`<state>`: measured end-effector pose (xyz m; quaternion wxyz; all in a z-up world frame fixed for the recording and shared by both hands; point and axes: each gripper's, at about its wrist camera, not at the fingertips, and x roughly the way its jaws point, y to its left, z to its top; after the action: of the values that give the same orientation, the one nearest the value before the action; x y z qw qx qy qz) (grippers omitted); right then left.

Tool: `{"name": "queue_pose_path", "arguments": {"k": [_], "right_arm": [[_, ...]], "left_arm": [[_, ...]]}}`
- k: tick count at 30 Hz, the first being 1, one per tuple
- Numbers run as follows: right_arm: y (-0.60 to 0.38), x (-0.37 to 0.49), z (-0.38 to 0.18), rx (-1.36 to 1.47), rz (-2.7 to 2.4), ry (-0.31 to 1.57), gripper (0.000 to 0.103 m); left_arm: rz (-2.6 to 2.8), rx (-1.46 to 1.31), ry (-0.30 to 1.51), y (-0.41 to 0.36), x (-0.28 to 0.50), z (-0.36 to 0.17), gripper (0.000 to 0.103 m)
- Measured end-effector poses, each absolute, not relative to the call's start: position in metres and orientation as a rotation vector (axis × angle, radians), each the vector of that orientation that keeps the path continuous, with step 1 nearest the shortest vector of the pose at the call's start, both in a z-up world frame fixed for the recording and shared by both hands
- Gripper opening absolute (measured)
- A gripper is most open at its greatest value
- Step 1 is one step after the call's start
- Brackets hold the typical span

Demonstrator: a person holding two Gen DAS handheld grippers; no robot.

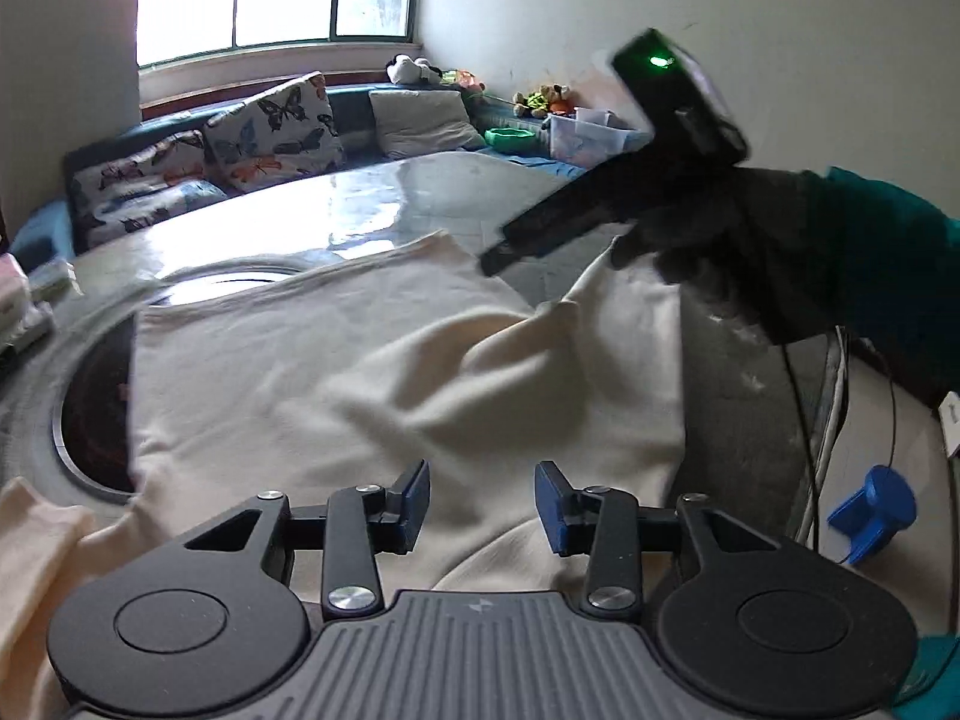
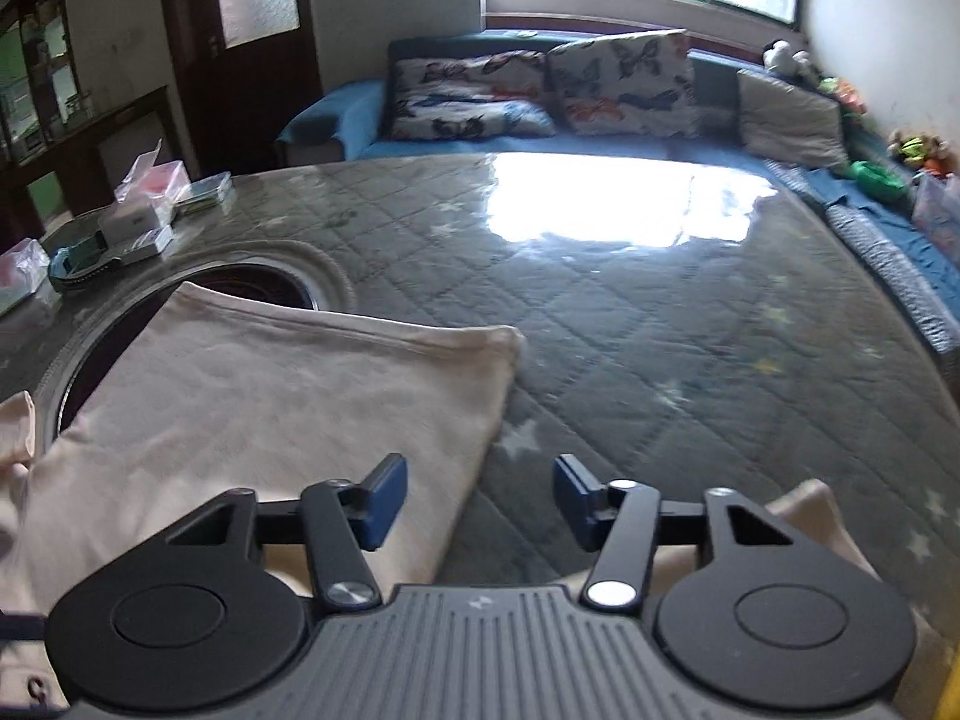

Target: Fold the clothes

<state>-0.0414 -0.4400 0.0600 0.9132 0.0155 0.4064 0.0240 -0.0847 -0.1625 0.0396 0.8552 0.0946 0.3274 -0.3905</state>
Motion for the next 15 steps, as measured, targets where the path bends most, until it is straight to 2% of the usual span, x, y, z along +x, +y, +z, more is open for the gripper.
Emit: {"name": "queue_pose_path", "arguments": {"k": [4,15], "right_arm": [[-0.435,-0.013,0.051,0.027,0.068,0.868,0.040],[-0.419,0.048,0.039,-0.015,0.073,0.865,0.037]], "left_arm": [[-0.875,0.214,0.733,-0.177,-0.084,0.026,0.042],[-0.961,0.190,0.742,-0.179,-0.082,0.017,0.046]]}}
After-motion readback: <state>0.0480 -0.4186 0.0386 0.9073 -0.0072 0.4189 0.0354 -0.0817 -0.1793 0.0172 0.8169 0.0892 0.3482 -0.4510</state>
